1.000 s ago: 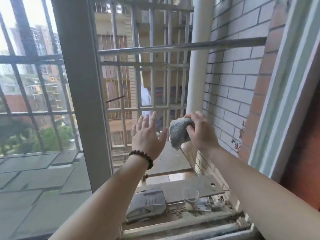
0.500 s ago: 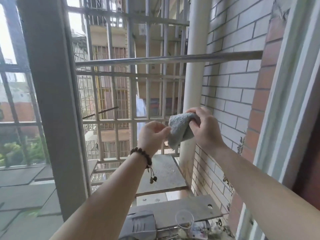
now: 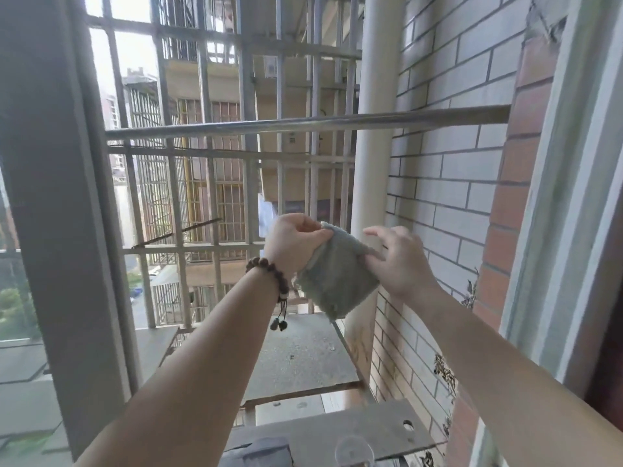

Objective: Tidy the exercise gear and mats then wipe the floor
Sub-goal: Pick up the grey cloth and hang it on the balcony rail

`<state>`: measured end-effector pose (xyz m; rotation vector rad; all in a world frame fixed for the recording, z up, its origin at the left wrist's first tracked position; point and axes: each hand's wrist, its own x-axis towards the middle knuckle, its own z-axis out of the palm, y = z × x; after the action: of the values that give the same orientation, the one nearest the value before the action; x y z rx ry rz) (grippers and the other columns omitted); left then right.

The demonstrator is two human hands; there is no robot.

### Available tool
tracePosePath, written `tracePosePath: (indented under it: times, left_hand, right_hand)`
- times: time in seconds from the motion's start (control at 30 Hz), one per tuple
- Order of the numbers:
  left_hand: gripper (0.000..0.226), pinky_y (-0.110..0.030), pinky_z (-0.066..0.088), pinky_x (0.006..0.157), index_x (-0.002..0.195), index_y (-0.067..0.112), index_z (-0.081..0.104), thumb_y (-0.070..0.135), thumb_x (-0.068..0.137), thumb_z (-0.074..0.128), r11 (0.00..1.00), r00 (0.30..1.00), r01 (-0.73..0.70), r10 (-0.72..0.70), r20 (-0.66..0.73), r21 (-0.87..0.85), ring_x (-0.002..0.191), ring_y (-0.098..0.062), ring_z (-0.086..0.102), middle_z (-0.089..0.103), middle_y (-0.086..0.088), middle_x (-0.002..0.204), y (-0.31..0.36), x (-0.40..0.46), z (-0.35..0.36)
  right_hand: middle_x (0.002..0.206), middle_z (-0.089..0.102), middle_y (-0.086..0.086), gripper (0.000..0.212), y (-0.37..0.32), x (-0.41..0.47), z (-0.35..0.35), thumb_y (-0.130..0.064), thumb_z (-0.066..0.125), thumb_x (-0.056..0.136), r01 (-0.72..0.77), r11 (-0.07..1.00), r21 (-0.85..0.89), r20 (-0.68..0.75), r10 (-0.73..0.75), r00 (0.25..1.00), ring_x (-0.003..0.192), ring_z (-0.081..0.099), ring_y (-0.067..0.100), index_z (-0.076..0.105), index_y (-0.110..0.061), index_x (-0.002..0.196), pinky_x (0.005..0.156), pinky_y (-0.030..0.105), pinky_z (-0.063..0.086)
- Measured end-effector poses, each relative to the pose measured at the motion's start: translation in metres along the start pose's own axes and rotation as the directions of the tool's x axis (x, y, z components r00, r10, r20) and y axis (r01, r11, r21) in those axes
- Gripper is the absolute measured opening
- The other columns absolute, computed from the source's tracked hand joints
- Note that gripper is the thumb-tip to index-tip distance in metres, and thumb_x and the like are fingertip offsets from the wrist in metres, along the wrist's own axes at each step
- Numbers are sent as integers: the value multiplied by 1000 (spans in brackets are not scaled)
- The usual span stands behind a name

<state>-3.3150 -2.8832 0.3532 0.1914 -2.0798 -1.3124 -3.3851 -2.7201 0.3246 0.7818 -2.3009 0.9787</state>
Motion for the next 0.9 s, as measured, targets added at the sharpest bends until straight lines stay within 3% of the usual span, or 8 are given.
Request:
tracePosePath:
  times: [0.1, 0.17, 0.23, 0.37, 0.5, 0.63, 0.73, 0.9]
  left_hand:
    - [16, -23, 57, 63, 81, 13, 67, 28, 85, 72, 999, 998, 34, -34, 48, -8, 76, -12, 65, 67, -2, 85, 7, 11, -1]
    - [17, -37, 60, 74, 78, 13, 65, 27, 84, 73, 994, 993, 84, -78, 94, -65, 85, -21, 69, 68, -7, 89, 11, 15, 1]
    - [17, -44, 59, 78, 79, 12, 65, 25, 84, 73, 987, 986, 111, -95, 134, -119, 90, -28, 70, 69, -13, 92, 13, 18, 3]
    - [15, -38, 59, 77, 92, 3, 66, 17, 88, 69, 947, 972, 174, -120, 204, -270, 82, -26, 71, 70, -16, 90, 14, 19, 0]
    - [19, -29, 59, 65, 107, -2, 62, 11, 93, 61, 885, 952, 213, -93, 290, -414, 75, -25, 71, 71, -17, 85, 17, 14, -3]
    - [27, -35, 57, 76, 110, 3, 63, 22, 92, 64, 920, 948, 135, -11, 318, -368, 85, -28, 70, 69, -20, 98, 15, 14, -1]
    - [44, -43, 55, 90, 102, 4, 70, 39, 76, 72, 961, 928, 40, 65, 366, -272, 95, -30, 70, 72, -17, 100, 13, 12, -1]
    - [57, -46, 54, 90, 95, 13, 74, 56, 58, 80, 980, 937, -128, 171, 305, -155, 94, -26, 70, 74, -8, 92, 11, 14, 1]
  right_hand:
    - [95, 57, 3, 24, -13, -1, -7, -24, 69, 83, 49, 988, 146, -147, -27, 989, 93, 53, 18, 62, -20, 106, 80, 22, 46]
    - [87, 62, 1, 18, -24, -3, -13, -25, 69, 85, 78, 936, 342, -57, -62, 996, 81, 60, 13, 62, -16, 99, 68, 15, 50]
    - [91, 64, 1, 28, -33, -6, -18, -33, 69, 83, 23, 869, 494, 134, -103, 986, 84, 63, 11, 62, -15, 104, 70, 19, 55]
    - [100, 65, -6, 46, -30, -3, -19, -33, 78, 73, 54, 892, 448, 234, -176, 956, 90, 63, 5, 62, -21, 115, 76, 22, 56]
    - [83, 73, 0, 16, -26, 3, -15, -24, 71, 84, 53, 831, 554, 74, -112, 991, 79, 69, 10, 74, -15, 96, 70, 22, 56]
    - [84, 74, 10, 17, -24, 11, -11, -22, 66, 87, -81, 745, 663, 136, -14, 991, 85, 71, 26, 76, -9, 89, 81, 36, 57]
    - [92, 72, 18, 22, -25, 14, -14, -21, 69, 84, -134, 720, 681, 231, -38, 972, 90, 69, 33, 73, -2, 95, 84, 40, 56]
    - [91, 71, 19, 21, -30, 21, -19, -19, 65, 87, -312, 592, 743, 344, 62, 937, 80, 69, 26, 67, 0, 94, 68, 33, 59]
